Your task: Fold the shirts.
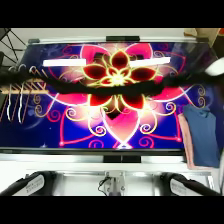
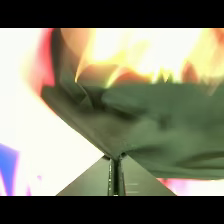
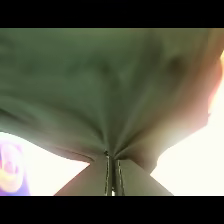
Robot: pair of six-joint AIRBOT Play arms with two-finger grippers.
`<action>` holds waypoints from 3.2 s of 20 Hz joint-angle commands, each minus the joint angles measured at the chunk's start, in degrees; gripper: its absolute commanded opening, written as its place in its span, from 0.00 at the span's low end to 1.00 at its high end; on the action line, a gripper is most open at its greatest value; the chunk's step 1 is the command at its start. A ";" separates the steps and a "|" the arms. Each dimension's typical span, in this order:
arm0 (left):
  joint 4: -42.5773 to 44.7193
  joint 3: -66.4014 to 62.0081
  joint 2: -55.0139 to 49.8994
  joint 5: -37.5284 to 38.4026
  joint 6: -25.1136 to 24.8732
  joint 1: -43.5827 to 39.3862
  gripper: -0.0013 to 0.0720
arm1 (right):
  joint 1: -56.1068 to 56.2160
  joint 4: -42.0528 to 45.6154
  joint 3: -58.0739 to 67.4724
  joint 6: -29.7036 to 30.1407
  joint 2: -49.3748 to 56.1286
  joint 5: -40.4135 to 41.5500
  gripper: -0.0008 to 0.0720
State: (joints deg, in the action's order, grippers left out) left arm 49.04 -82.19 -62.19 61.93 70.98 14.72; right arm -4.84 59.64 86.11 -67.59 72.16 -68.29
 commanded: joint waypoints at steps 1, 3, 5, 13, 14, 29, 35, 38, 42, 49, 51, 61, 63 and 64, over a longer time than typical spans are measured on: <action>-0.20 -25.86 10.34 -6.40 -3.67 0.02 0.06 | 0.02 1.20 17.05 2.84 -14.29 11.02 0.09; -0.20 -34.12 15.21 -8.50 -1.07 0.02 0.06 | 0.07 -0.22 19.98 1.20 -22.38 19.71 0.09; -0.20 -35.12 20.44 -10.25 4.04 0.02 0.06 | 0.04 -0.52 20.00 1.09 -29.16 21.24 0.09; 10.60 -34.38 27.21 8.72 14.40 0.02 0.06 | 0.02 15.52 19.93 -9.81 -37.83 6.43 0.09; 11.52 -33.20 26.95 12.39 14.38 0.00 0.06 | 0.02 16.06 19.96 -9.81 -37.07 3.80 0.09; 9.33 19.80 -1.18 -3.17 10.93 -0.94 0.06 | 0.11 4.81 -13.20 -14.25 2.60 18.10 0.09; 1.92 8.35 -23.47 -17.38 10.47 -7.41 0.06 | 5.18 -0.70 -13.20 -9.90 16.39 41.94 0.09; 2.03 4.17 -27.47 -14.84 10.40 -7.85 0.06 | 4.94 -0.63 -13.20 -8.76 17.57 39.54 0.09; 3.04 -0.20 -27.41 4.07 5.40 -3.41 0.06 | 1.25 1.57 -13.20 -8.61 13.64 18.84 0.09; 10.05 12.44 -27.65 11.85 6.21 -2.73 0.06 | -0.28 8.92 -17.46 -11.39 13.75 0.31 0.09; 10.08 14.58 -27.65 9.27 6.21 -2.73 0.06 | -0.28 9.03 -17.79 -12.46 13.75 1.22 0.09; 10.14 14.08 -28.59 11.19 6.62 -2.21 0.69 | -0.55 5.18 -17.07 -14.78 16.61 1.31 0.63; 10.14 11.96 -28.17 16.57 6.67 0.50 0.70 | -1.55 8.17 -16.06 -14.45 13.70 -2.80 0.63; 10.16 11.02 -27.58 19.71 6.67 2.29 0.70 | -2.47 10.69 -15.96 -14.47 12.09 -5.46 0.65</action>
State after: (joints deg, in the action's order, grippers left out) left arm 59.02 -69.23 -90.41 74.50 77.47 14.17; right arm -6.07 66.54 69.43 -82.28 86.98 -68.53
